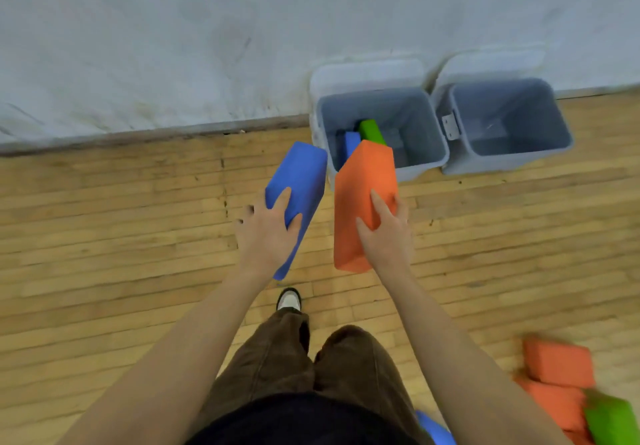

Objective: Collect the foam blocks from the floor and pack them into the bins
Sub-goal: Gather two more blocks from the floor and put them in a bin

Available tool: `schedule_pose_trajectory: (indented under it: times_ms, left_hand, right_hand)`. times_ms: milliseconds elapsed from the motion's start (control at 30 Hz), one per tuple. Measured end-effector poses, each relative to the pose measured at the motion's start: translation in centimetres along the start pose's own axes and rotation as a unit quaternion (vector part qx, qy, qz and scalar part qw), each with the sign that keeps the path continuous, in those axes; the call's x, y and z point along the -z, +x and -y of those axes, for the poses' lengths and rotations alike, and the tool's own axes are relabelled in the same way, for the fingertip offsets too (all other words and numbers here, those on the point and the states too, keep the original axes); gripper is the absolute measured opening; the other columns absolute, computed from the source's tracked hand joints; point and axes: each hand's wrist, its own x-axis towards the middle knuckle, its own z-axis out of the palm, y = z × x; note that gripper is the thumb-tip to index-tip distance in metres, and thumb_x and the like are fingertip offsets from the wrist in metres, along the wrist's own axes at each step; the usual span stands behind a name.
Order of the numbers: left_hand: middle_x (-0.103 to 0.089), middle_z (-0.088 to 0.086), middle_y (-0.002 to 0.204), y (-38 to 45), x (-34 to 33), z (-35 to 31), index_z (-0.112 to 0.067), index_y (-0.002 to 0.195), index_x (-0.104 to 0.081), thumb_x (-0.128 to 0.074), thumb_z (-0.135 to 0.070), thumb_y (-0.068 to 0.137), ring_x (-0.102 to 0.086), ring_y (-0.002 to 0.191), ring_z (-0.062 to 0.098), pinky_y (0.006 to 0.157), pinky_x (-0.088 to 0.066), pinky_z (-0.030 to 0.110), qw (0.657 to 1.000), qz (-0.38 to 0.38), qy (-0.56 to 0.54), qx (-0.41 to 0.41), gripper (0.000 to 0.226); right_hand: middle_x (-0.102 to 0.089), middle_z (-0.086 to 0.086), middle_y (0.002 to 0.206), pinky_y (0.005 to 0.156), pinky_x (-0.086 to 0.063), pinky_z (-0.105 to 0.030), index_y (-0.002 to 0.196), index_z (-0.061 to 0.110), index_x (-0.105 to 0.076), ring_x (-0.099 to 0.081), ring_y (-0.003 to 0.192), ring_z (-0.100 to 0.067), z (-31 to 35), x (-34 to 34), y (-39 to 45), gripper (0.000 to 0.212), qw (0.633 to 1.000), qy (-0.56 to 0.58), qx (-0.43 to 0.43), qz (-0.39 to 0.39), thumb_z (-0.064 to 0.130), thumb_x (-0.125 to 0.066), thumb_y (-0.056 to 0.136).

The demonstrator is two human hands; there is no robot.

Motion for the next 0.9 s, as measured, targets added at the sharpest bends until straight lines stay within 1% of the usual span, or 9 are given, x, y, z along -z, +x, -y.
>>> schedule_pose_trajectory:
  times_ms: [133, 233, 333, 433, 533, 700, 767, 833, 900]
  left_hand:
    - [-0.027, 0.012, 0.148, 5.7, 1.4, -3.0, -0.031, 0.143, -0.032, -0.042, -0.047, 0.094, -0.042, 0.116, 0.036, 0.089, -0.037, 0.045, 0.999, -0.015, -0.014, -0.026, 0.053]
    - [-0.026, 0.010, 0.150, 10.2, 1.8, -6.2, -0.032, 0.143, -0.031, -0.041, -0.047, 0.094, -0.044, 0.115, 0.034, 0.087, -0.038, 0.042, 0.999, -0.020, -0.009, -0.046, 0.052]
    - [-0.027, 0.010, 0.149, 15.1, 1.4, -9.8, -0.033, 0.143, -0.031, -0.040, -0.048, 0.094, -0.044, 0.115, 0.035, 0.086, -0.039, 0.041, 0.998, -0.015, -0.001, -0.055, 0.052]
    - [-0.026, 0.010, 0.149, 20.6, -0.1, -13.8, -0.033, 0.143, -0.029, -0.038, -0.049, 0.094, -0.043, 0.116, 0.035, 0.088, -0.038, 0.042, 0.999, 0.009, 0.005, -0.042, 0.053]
    - [-0.023, 0.011, 0.150, 26.6, -2.1, -18.2, -0.033, 0.145, -0.027, -0.037, -0.050, 0.095, -0.041, 0.119, 0.037, 0.093, -0.037, 0.045, 0.999, 0.043, 0.004, -0.023, 0.054]
    - [-0.023, 0.013, 0.150, 35.7, -6.1, -24.8, -0.033, 0.145, -0.027, -0.039, -0.050, 0.095, -0.036, 0.124, 0.041, 0.098, -0.036, 0.050, 0.994, 0.090, -0.044, 0.047, 0.055]
    - [-0.022, 0.013, 0.151, 39.1, -8.4, -26.9, -0.034, 0.144, -0.027, -0.039, -0.050, 0.094, -0.030, 0.129, 0.043, 0.101, -0.034, 0.054, 0.989, 0.096, -0.079, 0.077, 0.054]
    - [-0.020, 0.014, 0.151, 41.9, -10.7, -29.0, -0.032, 0.144, -0.028, -0.040, -0.049, 0.094, -0.033, 0.127, 0.043, 0.099, -0.036, 0.056, 0.985, 0.091, -0.108, 0.096, 0.054]
    - [-0.018, 0.014, 0.151, 44.1, -13.1, -31.2, -0.029, 0.145, -0.027, -0.041, -0.047, 0.095, -0.035, 0.125, 0.041, 0.099, -0.036, 0.054, 0.982, 0.081, -0.130, 0.111, 0.055]
  right_hand:
    - [-0.022, -0.001, 0.152, 0.096, -0.042, -0.050, 0.140, 0.041, -0.036, -0.041, 0.126, -0.032, 0.1, 0.5, 4.7, 0.058, 1.000, -0.006, -0.020, 0.008, 0.042, -0.056, 0.086]
    - [-0.020, 0.001, 0.152, 0.095, -0.043, -0.051, 0.140, 0.039, -0.035, -0.039, 0.127, -0.030, -1.3, 1.4, 9.0, 0.058, 0.998, 0.010, -0.057, 0.005, 0.041, -0.056, 0.086]
    - [-0.019, 0.000, 0.152, 0.097, -0.042, -0.050, 0.141, 0.037, -0.035, -0.039, 0.126, -0.032, -3.1, 2.6, 14.7, 0.059, 0.997, 0.007, -0.081, 0.008, 0.039, -0.056, 0.087]
    - [-0.020, -0.001, 0.152, 0.098, -0.040, -0.051, 0.141, 0.036, -0.036, -0.038, 0.127, -0.034, -4.7, 4.1, 21.9, 0.058, 0.997, -0.001, -0.081, 0.011, 0.040, -0.056, 0.086]
    - [-0.020, -0.002, 0.152, 0.098, -0.039, -0.050, 0.140, 0.035, -0.036, -0.037, 0.126, -0.035, -6.0, 5.9, 30.0, 0.057, 0.997, -0.038, -0.063, 0.032, 0.039, -0.055, 0.087]
    - [-0.020, -0.004, 0.154, 0.098, -0.039, -0.049, 0.141, 0.035, -0.036, -0.033, 0.129, -0.037, -7.8, 7.3, 42.5, 0.055, 0.992, -0.106, -0.025, 0.069, 0.038, -0.054, 0.089]
    - [-0.019, -0.005, 0.155, 0.098, -0.039, -0.050, 0.142, 0.035, -0.035, -0.033, 0.129, -0.038, -8.6, 7.0, 46.7, 0.056, 0.987, -0.140, -0.007, 0.074, 0.038, -0.053, 0.089]
    - [-0.018, -0.006, 0.155, 0.100, -0.035, -0.050, 0.143, 0.034, -0.034, -0.031, 0.130, -0.038, -9.6, 6.0, 50.3, 0.056, 0.983, -0.166, 0.003, 0.082, 0.038, -0.052, 0.090]
    - [-0.018, -0.007, 0.155, 0.101, -0.032, -0.052, 0.143, 0.033, -0.034, -0.028, 0.132, -0.039, -11.0, 4.5, 53.3, 0.056, 0.980, -0.175, 0.003, 0.095, 0.038, -0.052, 0.090]
